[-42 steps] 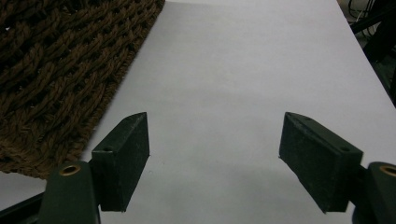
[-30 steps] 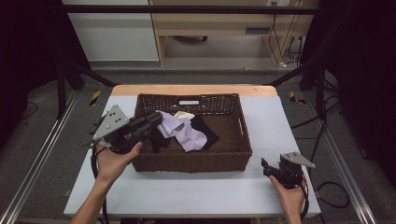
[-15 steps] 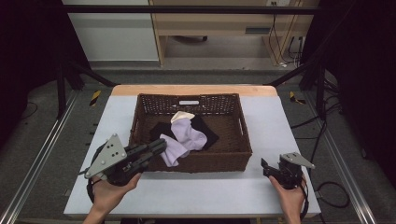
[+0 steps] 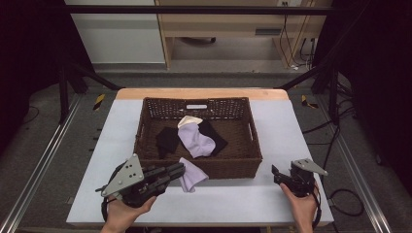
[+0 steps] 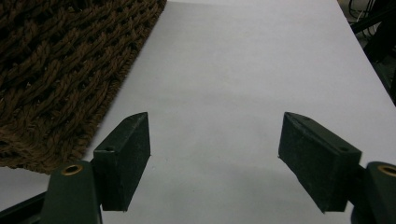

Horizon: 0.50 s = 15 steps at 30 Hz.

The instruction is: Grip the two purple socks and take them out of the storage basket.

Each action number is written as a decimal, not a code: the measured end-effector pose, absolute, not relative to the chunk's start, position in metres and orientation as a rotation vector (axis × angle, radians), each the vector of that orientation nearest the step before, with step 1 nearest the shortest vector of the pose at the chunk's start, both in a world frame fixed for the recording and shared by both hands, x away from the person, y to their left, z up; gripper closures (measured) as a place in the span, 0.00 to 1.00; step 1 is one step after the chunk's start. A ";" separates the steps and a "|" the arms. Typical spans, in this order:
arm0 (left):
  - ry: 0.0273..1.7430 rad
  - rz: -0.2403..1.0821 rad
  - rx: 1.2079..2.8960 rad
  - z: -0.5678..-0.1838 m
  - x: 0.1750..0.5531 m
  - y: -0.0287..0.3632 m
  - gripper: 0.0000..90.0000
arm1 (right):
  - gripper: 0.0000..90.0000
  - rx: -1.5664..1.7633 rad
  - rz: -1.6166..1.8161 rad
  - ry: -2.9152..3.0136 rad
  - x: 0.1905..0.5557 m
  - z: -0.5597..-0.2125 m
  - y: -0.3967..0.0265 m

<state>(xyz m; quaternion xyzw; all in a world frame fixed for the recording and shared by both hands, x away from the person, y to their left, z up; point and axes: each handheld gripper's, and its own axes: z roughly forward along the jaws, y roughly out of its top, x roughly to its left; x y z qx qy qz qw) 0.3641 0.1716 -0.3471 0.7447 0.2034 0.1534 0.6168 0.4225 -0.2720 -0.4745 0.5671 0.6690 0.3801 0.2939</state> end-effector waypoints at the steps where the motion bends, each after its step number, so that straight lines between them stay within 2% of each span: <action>1: 0.472 0.345 1.730 -0.352 0.364 0.171 0.94 | 0.28 1.511 1.012 1.781 0.423 -0.475 -0.272; 15: 0.559 0.248 1.950 -0.416 0.380 0.161 0.93 | 0.28 1.516 1.012 1.793 0.423 -0.476 -0.273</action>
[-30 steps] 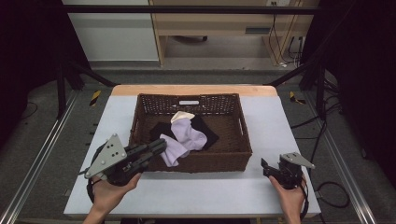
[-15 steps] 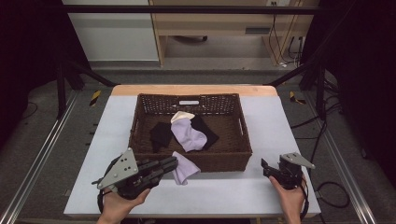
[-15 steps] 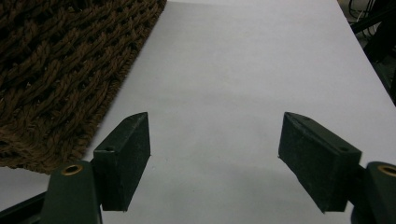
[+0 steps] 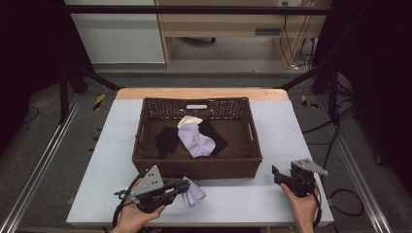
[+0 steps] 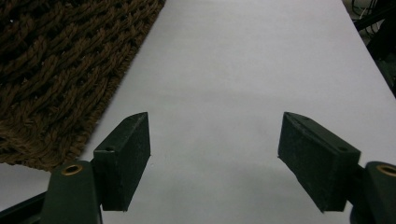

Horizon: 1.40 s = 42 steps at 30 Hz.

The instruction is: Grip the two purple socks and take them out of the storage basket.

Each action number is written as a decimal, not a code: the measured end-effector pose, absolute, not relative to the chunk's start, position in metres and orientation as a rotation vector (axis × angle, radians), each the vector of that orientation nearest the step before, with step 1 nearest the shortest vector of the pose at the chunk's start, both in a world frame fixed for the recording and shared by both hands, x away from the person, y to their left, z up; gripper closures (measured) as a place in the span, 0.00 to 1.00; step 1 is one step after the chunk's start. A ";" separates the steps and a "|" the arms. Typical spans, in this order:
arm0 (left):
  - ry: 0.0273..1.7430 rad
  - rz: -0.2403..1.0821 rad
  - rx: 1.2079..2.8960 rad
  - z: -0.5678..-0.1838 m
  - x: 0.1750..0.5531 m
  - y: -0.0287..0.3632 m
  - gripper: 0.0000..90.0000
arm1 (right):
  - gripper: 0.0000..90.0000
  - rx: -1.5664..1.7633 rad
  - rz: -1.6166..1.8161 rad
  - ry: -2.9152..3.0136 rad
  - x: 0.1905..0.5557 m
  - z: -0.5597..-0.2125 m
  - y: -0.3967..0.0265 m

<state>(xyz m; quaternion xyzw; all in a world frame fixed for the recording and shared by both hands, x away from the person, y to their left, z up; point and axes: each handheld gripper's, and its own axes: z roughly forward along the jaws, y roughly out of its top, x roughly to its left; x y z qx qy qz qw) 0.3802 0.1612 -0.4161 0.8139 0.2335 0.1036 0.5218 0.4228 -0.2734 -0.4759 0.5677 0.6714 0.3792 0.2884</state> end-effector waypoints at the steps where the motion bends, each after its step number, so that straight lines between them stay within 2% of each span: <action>1: 0.570 0.243 1.960 -0.421 0.382 0.161 0.93 | 0.28 1.515 1.011 1.798 0.423 -0.476 -0.273; 10: 0.646 0.218 2.119 -0.455 0.393 0.155 0.90 | 0.28 1.520 1.005 1.825 0.424 -0.479 -0.271; 16: 0.644 0.239 2.138 -0.457 0.394 0.155 0.77 | 0.28 1.517 0.998 1.830 0.424 -0.480 -0.270; 25: 0.668 0.311 2.021 -0.424 0.386 0.163 0.62 | 0.28 1.525 1.014 1.804 0.423 -0.478 -0.272; 36: 0.716 0.399 1.900 -0.396 0.395 0.173 0.51 | 0.29 1.532 1.027 1.769 0.423 -0.476 -0.275; 42: 0.730 0.407 1.852 -0.383 0.407 0.173 0.49 | 0.29 1.533 1.024 1.765 0.424 -0.476 -0.277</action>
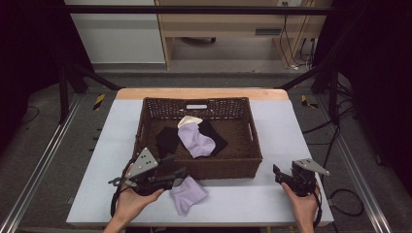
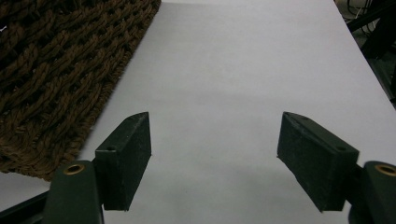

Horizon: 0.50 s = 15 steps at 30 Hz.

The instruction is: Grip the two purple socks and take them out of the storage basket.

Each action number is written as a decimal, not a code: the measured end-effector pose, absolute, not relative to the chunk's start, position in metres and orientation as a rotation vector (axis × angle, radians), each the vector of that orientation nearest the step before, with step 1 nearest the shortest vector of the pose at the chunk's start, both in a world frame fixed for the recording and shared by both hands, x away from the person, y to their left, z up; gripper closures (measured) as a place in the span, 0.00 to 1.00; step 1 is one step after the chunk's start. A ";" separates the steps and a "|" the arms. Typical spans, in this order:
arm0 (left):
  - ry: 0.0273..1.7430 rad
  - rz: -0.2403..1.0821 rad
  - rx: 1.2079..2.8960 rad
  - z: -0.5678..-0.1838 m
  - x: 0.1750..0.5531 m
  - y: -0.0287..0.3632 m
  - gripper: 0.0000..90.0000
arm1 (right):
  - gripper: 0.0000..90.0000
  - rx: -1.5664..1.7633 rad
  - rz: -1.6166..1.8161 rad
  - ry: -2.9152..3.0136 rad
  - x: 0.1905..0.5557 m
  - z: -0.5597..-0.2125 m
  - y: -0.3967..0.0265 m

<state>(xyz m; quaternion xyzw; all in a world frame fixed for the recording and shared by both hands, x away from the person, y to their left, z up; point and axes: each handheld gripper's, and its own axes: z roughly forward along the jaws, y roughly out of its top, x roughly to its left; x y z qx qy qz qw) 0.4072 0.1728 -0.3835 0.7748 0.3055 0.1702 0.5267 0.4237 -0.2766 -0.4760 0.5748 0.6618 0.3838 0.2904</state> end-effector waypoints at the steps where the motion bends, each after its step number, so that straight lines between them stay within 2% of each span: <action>1: 0.733 0.412 1.844 -0.381 0.410 0.173 0.49 | 0.29 1.534 1.024 1.765 0.424 -0.476 -0.277; 15: 0.778 0.480 1.772 -0.339 0.453 0.168 0.49 | 0.30 1.541 1.011 1.754 0.424 -0.476 -0.278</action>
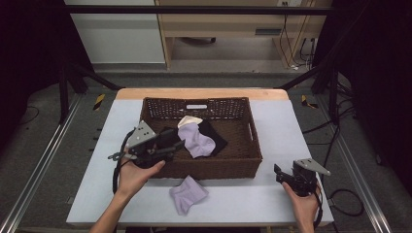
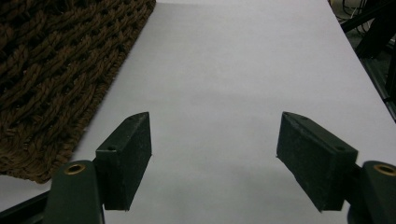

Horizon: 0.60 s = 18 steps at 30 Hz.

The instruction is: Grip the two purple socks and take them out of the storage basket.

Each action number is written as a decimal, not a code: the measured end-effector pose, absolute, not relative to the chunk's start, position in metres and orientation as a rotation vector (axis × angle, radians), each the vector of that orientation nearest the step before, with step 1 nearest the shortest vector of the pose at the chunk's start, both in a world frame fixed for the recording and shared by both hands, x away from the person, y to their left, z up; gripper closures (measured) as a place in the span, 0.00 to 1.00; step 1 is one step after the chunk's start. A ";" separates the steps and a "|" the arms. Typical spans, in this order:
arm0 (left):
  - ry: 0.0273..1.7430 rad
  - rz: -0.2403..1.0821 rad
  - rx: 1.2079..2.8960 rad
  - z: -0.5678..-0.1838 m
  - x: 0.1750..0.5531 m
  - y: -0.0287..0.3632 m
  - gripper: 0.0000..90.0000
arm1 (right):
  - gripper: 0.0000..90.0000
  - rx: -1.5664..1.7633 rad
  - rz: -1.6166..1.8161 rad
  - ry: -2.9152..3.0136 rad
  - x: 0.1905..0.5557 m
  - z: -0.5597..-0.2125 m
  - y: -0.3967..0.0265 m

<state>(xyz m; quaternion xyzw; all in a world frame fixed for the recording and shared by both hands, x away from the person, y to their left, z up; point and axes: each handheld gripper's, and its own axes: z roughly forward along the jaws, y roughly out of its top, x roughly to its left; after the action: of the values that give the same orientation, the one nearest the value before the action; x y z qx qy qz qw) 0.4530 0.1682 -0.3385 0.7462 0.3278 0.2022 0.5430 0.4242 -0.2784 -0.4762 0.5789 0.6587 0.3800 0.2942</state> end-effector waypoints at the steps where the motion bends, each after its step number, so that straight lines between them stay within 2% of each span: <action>1: 0.784 0.490 1.772 -0.336 0.457 0.167 0.49 | 0.30 1.536 1.010 1.761 0.425 -0.477 -0.278; 7: 0.821 0.584 1.808 -0.327 0.489 0.156 0.49 | 0.30 1.527 1.002 1.765 0.426 -0.476 -0.276; 18: 0.844 0.599 1.834 -0.334 0.531 0.127 0.49 | 0.30 1.525 1.003 1.765 0.427 -0.476 -0.277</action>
<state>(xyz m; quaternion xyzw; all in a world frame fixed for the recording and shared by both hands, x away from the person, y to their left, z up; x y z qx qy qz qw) 0.5315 0.1268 -0.3340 0.7566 0.3483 0.2471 0.4952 0.4269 -0.2766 -0.4755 0.5737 0.6637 0.3771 0.2969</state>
